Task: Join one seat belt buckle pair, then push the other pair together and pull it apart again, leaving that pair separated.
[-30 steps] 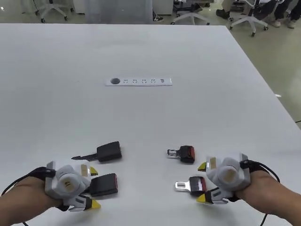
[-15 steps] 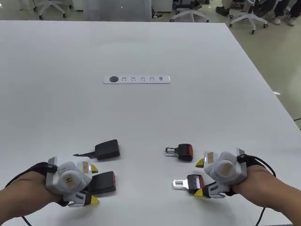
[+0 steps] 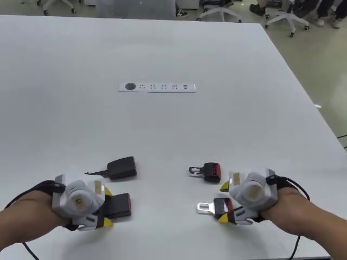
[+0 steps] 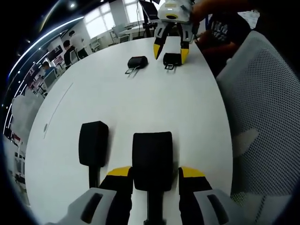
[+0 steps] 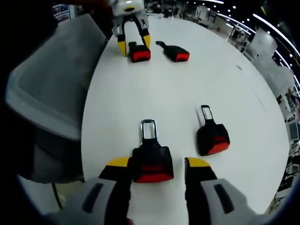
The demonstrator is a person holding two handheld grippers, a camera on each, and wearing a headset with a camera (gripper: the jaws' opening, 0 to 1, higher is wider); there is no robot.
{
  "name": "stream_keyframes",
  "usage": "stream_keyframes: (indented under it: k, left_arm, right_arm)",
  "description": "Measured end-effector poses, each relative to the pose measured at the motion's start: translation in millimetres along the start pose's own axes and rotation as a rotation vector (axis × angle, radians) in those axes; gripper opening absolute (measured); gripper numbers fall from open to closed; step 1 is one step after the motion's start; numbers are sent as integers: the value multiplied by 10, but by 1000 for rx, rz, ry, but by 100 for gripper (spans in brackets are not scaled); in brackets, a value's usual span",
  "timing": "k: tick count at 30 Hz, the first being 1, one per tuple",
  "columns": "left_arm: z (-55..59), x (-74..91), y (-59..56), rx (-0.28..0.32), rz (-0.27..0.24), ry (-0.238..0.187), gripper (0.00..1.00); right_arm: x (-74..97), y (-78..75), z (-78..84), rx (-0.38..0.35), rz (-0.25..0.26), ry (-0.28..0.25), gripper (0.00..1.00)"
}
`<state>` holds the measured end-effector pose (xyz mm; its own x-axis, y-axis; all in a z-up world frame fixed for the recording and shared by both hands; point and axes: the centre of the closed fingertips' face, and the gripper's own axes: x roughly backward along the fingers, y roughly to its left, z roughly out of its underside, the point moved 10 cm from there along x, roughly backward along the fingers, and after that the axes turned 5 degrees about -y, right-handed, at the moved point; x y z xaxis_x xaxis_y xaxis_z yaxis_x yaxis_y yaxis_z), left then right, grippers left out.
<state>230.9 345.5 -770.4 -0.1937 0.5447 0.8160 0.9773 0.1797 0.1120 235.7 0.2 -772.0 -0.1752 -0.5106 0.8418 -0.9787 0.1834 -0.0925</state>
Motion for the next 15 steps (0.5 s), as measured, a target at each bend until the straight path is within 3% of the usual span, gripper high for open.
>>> stream_keyframes:
  k: [4, 11, 13, 15]
  left_arm:
    - [-3, -8, 23, -15, -3, -6, 36]
    - [-32, -31, 41, -6, 7, 16, 35]
    - [-21, -32, 50, 22, 1, 13, 34]
    - [-9, -29, 46, 25, -2, 6, 34]
  right_arm:
    - [-27, 1, 22, -24, -32, -2, 38]
    - [-28, -35, 26, -17, -56, 7, 37]
    - [-40, -45, 35, -108, -53, 3, 37]
    - [-37, -42, 26, -61, -56, 8, 36]
